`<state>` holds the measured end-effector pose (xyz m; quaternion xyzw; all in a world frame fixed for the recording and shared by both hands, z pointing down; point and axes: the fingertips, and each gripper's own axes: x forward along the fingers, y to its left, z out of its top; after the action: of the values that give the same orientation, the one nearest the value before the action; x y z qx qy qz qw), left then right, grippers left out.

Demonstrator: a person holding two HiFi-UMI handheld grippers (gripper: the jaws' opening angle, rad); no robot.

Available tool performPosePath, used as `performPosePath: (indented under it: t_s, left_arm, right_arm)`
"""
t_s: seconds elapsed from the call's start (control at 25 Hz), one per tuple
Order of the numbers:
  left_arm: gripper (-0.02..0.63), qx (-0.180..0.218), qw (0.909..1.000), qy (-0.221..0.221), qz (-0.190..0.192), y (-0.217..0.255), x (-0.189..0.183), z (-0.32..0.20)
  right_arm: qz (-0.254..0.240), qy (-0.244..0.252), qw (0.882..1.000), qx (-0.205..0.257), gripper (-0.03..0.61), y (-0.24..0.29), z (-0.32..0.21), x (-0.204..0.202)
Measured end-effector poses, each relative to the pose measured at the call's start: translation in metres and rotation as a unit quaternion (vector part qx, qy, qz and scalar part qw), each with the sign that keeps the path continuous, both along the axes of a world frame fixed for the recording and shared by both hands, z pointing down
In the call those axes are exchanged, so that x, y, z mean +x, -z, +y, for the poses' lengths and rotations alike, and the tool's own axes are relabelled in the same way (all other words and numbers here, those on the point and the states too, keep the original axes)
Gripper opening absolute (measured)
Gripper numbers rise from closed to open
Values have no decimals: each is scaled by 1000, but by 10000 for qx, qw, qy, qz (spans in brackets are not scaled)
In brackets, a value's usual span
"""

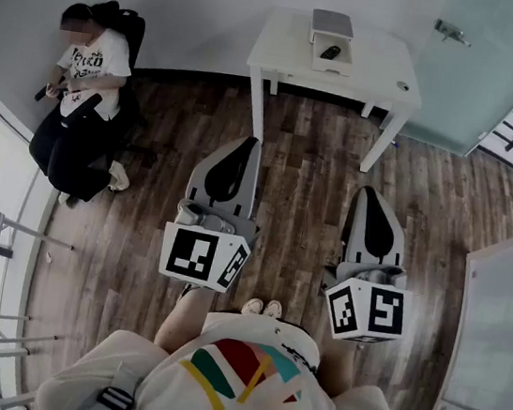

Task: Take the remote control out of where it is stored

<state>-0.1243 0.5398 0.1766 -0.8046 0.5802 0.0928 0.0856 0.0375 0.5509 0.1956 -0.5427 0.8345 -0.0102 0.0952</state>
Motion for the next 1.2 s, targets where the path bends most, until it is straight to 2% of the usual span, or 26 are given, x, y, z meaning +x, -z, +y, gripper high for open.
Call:
performPosePath:
  t_s: [0.4,0.96,1.2]
  left_arm:
    - [8,170,9997,22,-157,6,10,-4]
    - [8,108,9996,34,-243,-3,42,-7]
    - [8,79,9995,74,-292,-6,51,-8]
  right_arm:
    - [-66,-49,9999,113,2,2,-6,11]
    - [-69,-211,9995,219,2,-5,-8,46]
    - [-212,-58,9997,75,2,-17,-8,55]
